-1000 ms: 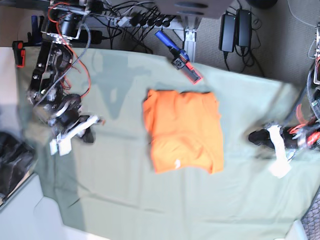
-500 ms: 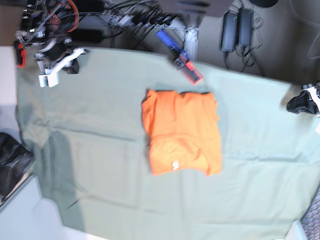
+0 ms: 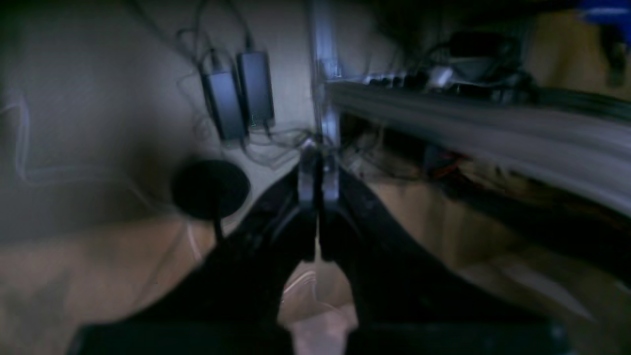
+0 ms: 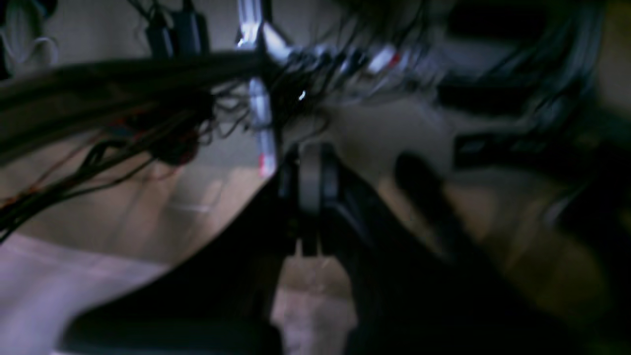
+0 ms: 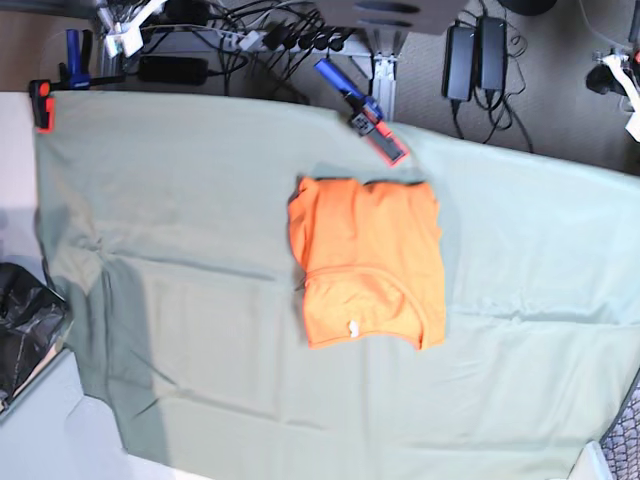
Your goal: Fold the T-shirt properly
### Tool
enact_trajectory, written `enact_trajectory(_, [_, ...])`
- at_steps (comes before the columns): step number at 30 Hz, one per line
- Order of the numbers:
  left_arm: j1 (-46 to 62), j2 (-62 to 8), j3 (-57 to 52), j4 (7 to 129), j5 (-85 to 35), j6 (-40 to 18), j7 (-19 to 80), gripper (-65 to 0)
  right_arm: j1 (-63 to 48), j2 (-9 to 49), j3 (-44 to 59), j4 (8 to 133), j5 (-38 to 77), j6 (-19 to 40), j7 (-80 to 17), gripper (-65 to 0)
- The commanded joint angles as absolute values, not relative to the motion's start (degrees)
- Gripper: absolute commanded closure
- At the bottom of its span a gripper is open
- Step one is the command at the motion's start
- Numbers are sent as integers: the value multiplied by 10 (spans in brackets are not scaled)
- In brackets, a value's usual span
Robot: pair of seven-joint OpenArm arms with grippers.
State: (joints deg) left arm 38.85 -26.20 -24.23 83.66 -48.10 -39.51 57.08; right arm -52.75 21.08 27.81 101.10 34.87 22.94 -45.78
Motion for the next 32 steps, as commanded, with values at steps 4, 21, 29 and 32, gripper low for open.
enact_trajectory(4, [363, -270, -156, 715, -417, -400, 535, 0, -519, 209, 247, 910, 343, 287, -450, 0])
enact_trajectory(21, [-11, -181, 239, 193, -255, -235, 422, 0, -166, 209, 108, 379, 229, 233, -501, 0])
enact_trajectory(29, [-73, -143, 338, 183, -261, -199, 441, 0, -99, 208, 110, 359, 236, 233, -541, 0])
enact_trajectory(32, [-71, -142, 338, 183, -265, -199, 424, 0, -94, 208, 110, 359, 257, 233, -524, 0])
